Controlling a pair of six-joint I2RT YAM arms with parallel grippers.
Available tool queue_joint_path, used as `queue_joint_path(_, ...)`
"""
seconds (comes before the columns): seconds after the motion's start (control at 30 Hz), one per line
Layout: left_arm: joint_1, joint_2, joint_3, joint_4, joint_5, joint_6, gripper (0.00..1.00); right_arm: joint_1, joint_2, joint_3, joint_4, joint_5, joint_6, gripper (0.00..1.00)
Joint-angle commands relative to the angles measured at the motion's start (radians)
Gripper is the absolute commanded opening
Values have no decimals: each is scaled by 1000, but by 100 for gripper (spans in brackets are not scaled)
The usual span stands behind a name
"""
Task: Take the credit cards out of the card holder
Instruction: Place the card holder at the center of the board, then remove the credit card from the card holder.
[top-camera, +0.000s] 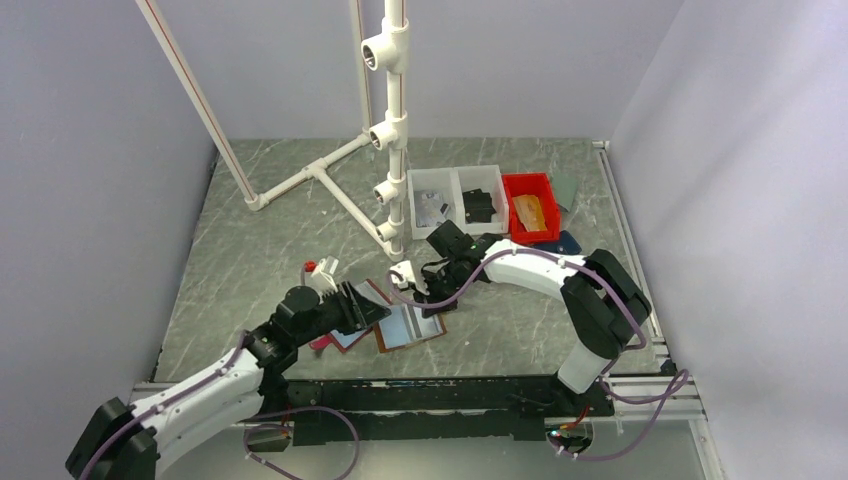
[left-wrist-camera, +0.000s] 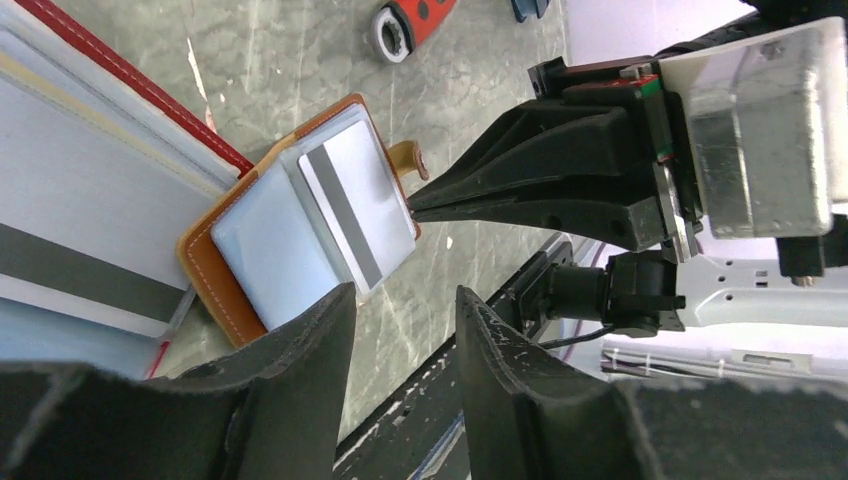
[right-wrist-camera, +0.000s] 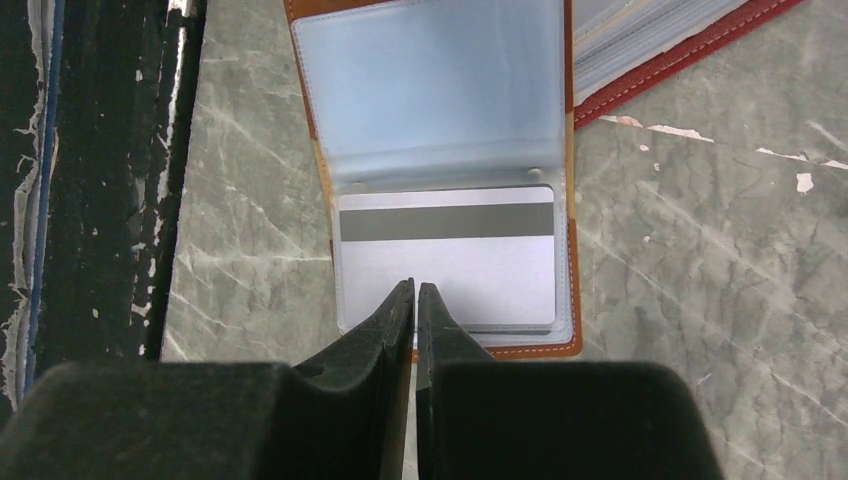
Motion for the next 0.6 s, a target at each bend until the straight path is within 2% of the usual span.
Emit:
queue_joint_path(0.0, 4, 88, 14, 242, 72, -53, 46, -19, -7, 36, 9, -47, 14, 7)
queue_joint_path(0.33, 4, 216, 15, 322, 72, -70, 47, -21, -9, 23, 10, -26, -15, 6)
queue_joint_path(0.57, 4, 221, 80, 94, -45, -116, 48, -20, -12, 13, 20, 16, -30, 5)
